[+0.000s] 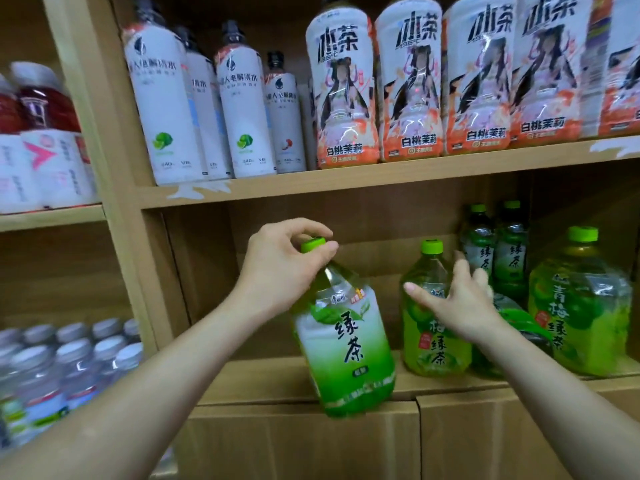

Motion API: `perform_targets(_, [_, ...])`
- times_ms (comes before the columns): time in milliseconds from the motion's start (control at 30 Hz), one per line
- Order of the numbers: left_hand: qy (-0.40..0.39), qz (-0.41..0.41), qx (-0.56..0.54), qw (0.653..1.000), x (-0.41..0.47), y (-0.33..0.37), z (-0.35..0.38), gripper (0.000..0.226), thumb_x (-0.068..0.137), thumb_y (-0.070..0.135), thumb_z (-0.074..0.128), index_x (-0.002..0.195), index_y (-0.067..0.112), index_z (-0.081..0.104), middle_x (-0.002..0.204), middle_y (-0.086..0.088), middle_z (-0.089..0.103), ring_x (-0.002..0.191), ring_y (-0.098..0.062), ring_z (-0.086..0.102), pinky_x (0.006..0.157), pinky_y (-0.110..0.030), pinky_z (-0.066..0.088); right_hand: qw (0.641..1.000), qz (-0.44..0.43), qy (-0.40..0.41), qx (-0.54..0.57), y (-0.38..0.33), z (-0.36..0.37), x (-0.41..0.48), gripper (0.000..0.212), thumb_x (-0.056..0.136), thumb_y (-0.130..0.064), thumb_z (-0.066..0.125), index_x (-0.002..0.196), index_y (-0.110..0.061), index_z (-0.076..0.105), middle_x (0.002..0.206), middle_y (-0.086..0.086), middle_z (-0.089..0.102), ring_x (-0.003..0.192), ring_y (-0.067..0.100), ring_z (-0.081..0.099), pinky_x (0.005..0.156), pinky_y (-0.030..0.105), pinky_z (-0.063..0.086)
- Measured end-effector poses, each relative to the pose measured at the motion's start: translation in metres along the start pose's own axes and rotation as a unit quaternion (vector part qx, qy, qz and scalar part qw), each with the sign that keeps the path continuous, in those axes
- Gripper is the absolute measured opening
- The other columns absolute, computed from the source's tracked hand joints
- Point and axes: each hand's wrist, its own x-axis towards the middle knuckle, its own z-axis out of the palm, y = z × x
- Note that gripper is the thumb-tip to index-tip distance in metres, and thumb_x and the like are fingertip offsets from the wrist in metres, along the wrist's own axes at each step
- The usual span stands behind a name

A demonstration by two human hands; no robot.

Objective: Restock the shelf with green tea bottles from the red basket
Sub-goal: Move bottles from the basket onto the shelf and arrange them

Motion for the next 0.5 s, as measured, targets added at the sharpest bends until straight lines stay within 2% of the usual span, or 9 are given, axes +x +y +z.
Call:
perform_targets(67, [-0.01, -0.004, 0.006, 1.0, -0.003, -0.004, -0.017, 0.008, 0.074, 0.03, 0.078, 0.079, 0.033, 0.072, 0.069, 0.004, 0.068, 0.049, -0.005, 0.052, 0.054, -0.029, 0.045, 0.993, -0.043, 0.108, -0.037, -0.006, 0.003, -0.018, 0.096, 0.075, -0.062, 0.061, 0.147, -0.018, 0.014, 0.152, 0.015, 0.017, 0.139, 0.037, 0.017, 0.106, 0.057, 0.026])
perform_targets(133, [-0.01, 0.001, 0.026, 1.0, -0.004, -0.009, -0.032, 0.008, 0.075, 0.028, 0.078, 0.08, 0.031, 0.072, 0.068, 0.005, 0.067, 0.047, -0.002, 0.049, 0.054, -0.026, 0.042, 0.959, -0.165, 0.231, 0.024, -0.019, 0.011, -0.045, 0.075, 0.08, -0.046, 0.066, 0.141, -0.018, 0.032, 0.143, 0.012, 0.033, 0.131, 0.03, 0.03, 0.1, 0.053, 0.032])
perform_targets(167, [-0.006, 0.005, 0.047, 0.999, -0.003, -0.012, -0.038, 0.008, 0.076, 0.027, 0.077, 0.081, 0.029, 0.072, 0.067, 0.007, 0.065, 0.045, 0.001, 0.047, 0.055, -0.023, 0.04, 0.941, -0.228, 0.241, 0.072, -0.028, 0.017, -0.059, 0.063, 0.081, -0.038, 0.066, 0.136, -0.019, 0.04, 0.135, 0.009, 0.041, 0.125, 0.026, 0.037, 0.098, 0.046, 0.034])
perform_targets(233, [0.002, 0.009, 0.109, 0.994, -0.003, -0.02, -0.046, 0.008, 0.077, 0.026, 0.076, 0.084, 0.028, 0.072, 0.065, 0.014, 0.062, 0.046, 0.004, 0.047, 0.058, -0.02, 0.038, 0.932, -0.302, 0.16, 0.123, -0.046, 0.036, -0.077, 0.054, 0.083, -0.031, 0.064, 0.133, -0.023, 0.045, 0.127, 0.0, 0.048, 0.118, 0.015, 0.044, 0.098, 0.031, 0.036])
perform_targets(300, [0.0, 0.005, 0.168, 0.986, -0.005, -0.033, -0.049, 0.012, 0.078, 0.027, 0.075, 0.09, 0.026, 0.073, 0.068, 0.017, 0.062, 0.054, 0.004, 0.051, 0.064, -0.02, 0.04, 0.943, -0.303, 0.051, 0.129, -0.06, 0.061, -0.081, 0.068, 0.083, -0.031, 0.066, 0.141, -0.032, 0.031, 0.134, -0.006, 0.043, 0.123, 0.011, 0.041, 0.1, 0.023, 0.032])
perform_targets(333, [-0.006, 0.0, 0.189, 0.982, -0.006, -0.043, -0.05, 0.015, 0.08, 0.027, 0.074, 0.095, 0.024, 0.073, 0.071, 0.014, 0.064, 0.06, 0.0, 0.055, 0.067, -0.021, 0.043, 0.949, -0.286, 0.021, 0.128, -0.066, 0.072, -0.078, 0.078, 0.081, -0.032, 0.067, 0.143, -0.037, 0.021, 0.139, -0.004, 0.038, 0.128, 0.013, 0.038, 0.103, 0.025, 0.032])
perform_targets(400, [-0.01, -0.02, 0.209, 0.978, -0.008, -0.06, -0.054, 0.019, 0.083, 0.025, 0.07, 0.102, 0.022, 0.072, 0.078, 0.006, 0.066, 0.075, -0.018, 0.063, 0.072, -0.024, 0.046, 0.963, -0.24, -0.013, 0.119, -0.073, 0.092, -0.068, 0.092, 0.078, -0.037, 0.07, 0.143, -0.047, 0.005, 0.145, 0.004, 0.033, 0.132, 0.023, 0.035, 0.107, 0.037, 0.035])
perform_targets(500, [-0.007, -0.061, 0.221, 0.973, -0.001, -0.075, -0.054, 0.022, 0.089, 0.023, 0.063, 0.11, 0.022, 0.068, 0.09, -0.009, 0.069, 0.088, -0.028, 0.063, 0.074, -0.027, 0.044, 0.98, -0.181, -0.035, 0.078, -0.078, 0.114, -0.046, 0.1, 0.076, -0.04, 0.072, 0.14, -0.052, -0.004, 0.143, 0.016, 0.036, 0.129, 0.035, 0.039, 0.104, 0.045, 0.039])
